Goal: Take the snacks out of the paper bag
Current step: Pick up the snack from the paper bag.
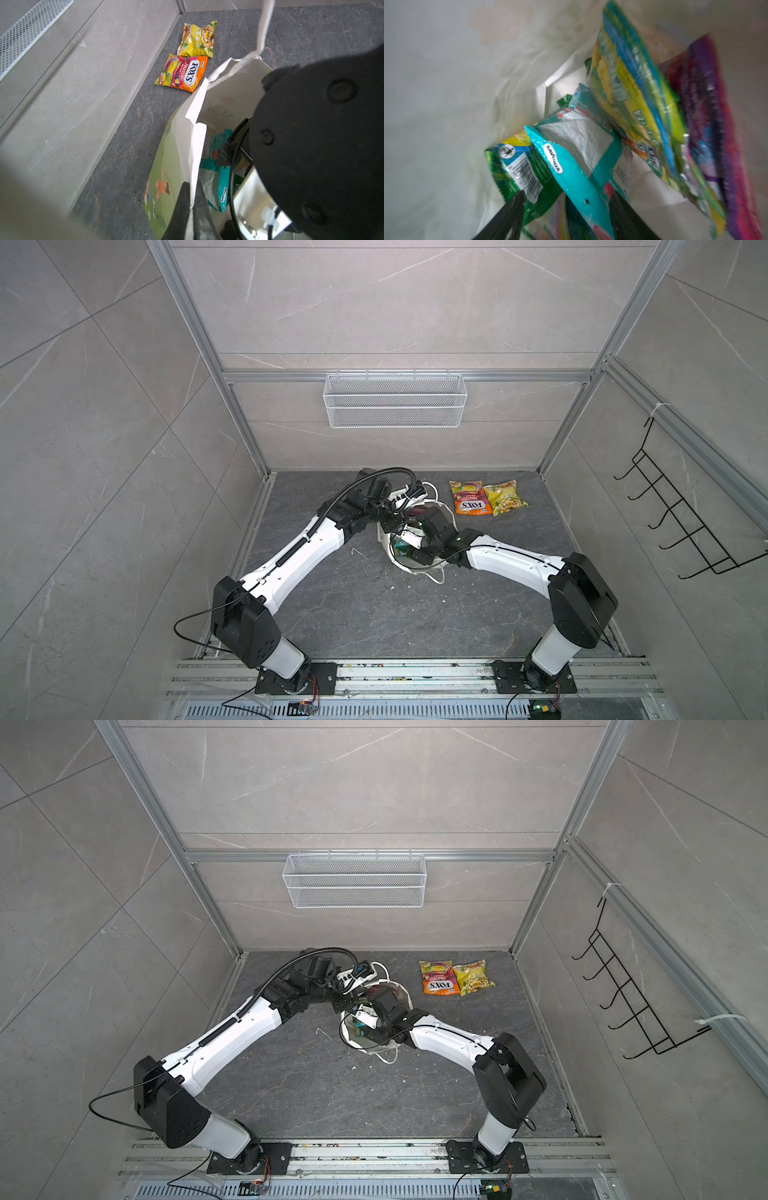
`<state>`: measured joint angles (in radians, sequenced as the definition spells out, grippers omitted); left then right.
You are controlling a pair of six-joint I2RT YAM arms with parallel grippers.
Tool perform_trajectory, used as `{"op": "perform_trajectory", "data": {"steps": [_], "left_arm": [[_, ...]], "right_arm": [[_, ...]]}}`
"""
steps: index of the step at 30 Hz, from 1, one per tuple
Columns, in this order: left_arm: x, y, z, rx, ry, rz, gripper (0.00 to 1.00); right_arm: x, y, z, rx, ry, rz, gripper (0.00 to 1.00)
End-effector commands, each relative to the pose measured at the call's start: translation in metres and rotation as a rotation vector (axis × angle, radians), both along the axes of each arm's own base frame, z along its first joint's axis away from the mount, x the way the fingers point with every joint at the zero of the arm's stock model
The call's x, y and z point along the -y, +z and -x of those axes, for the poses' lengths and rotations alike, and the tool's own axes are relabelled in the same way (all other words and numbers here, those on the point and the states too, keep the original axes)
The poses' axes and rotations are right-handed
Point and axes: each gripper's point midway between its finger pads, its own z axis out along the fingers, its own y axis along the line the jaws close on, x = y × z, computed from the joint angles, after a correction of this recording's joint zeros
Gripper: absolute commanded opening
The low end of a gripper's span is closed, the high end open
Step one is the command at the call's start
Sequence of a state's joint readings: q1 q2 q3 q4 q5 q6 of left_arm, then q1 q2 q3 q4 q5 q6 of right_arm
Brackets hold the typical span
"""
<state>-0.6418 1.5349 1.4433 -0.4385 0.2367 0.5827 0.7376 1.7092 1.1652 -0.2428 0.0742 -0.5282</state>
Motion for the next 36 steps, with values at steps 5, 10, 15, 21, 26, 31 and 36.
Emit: {"op": "perform_trajectory", "data": {"steps": [5,10,15,21,26,31,36], "left_arm": [[0.011,0.029,-0.001,0.077,-0.031,0.074,0.0],[0.01,0.029,-0.001,0.077,-0.03,0.076,0.0],[0.009,0.03,0.0,0.079,-0.028,0.077,0.0],[0.008,0.03,0.001,0.08,-0.025,0.078,0.0],[0.007,0.031,0.001,0.082,-0.022,0.078,0.0],[0.007,0.03,0.0,0.085,-0.019,0.075,0.0],[0.008,0.03,-0.001,0.085,-0.017,0.078,0.0]], "right_arm": [[-0.006,0.001,-0.022,0.06,-0.029,0.035,0.63],[-0.008,-0.007,-0.03,0.077,-0.034,0.054,0.49],[-0.007,-0.005,-0.036,0.123,-0.054,0.041,0.39],[-0.004,-0.018,-0.041,0.13,-0.07,0.081,0.31],[-0.003,-0.019,-0.039,0.125,-0.069,0.076,0.21],[-0.007,-0.006,-0.033,0.119,-0.05,0.037,0.13],[-0.009,0.007,-0.028,0.123,-0.035,0.0,0.0]]}}
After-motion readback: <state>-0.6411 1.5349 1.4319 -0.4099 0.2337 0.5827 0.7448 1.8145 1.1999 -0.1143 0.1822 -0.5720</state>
